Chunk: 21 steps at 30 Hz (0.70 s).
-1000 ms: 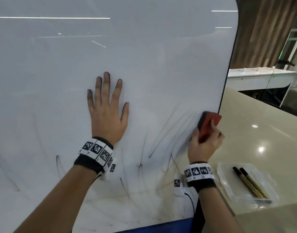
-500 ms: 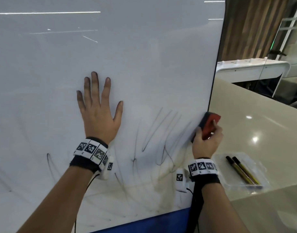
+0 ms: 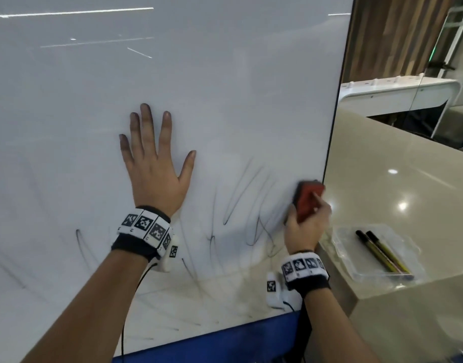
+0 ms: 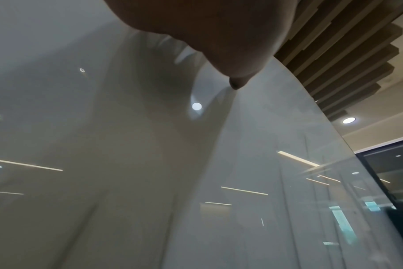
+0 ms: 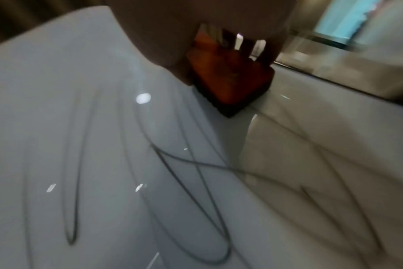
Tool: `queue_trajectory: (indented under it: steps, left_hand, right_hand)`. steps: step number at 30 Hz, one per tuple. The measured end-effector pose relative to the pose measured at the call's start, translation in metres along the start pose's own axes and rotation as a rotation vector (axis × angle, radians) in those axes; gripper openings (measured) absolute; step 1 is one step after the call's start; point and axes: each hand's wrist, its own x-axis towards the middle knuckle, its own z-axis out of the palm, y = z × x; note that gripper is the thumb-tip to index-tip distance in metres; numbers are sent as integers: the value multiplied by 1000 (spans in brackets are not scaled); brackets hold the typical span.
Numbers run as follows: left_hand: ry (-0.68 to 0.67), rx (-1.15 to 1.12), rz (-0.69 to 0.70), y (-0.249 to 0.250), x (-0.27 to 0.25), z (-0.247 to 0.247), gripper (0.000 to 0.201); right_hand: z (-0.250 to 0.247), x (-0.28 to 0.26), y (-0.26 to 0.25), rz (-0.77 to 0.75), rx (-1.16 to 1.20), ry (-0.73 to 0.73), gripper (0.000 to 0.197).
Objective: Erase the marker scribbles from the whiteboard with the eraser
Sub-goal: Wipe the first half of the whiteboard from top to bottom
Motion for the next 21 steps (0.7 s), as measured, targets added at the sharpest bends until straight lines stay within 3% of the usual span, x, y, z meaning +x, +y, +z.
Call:
queue_trajectory:
  steps: [3,4,7,9,11,13,15,18,21]
  left_hand:
    - [-4,16,11,-1,-2,0,74]
    - [-6,14,9,0,-2,0,74]
    - [-6,-3,4,2,-5,0,73]
    - [2,-3,6,1,-5,1,73]
    - [1,0,7,1,-6,2,73]
    - [0,2,1,2,-7,4,72]
    - [8,6,-3,4,-8,5,71]
    - [18,17,-10,5,-10,7,70]
    - [27,18,-11,6,-12,8,69]
  right_hand:
    - [4,3,-5,230,42,31,49]
    - [8,8,-16,228,32,34,47]
    - [14,21,-43,22,-57,-61,48]
    - [8,25,-33,-16,-108,-102,49]
    - [-6,25,-2,115,-93,-53,52]
    - [-21,20,25,346,-39,-31,55]
    - [-24,19,34,428,-26,-52,54]
    - [-12,27,0,202,8,-41,60]
    - [8,24,-52,-126,-46,-180,50]
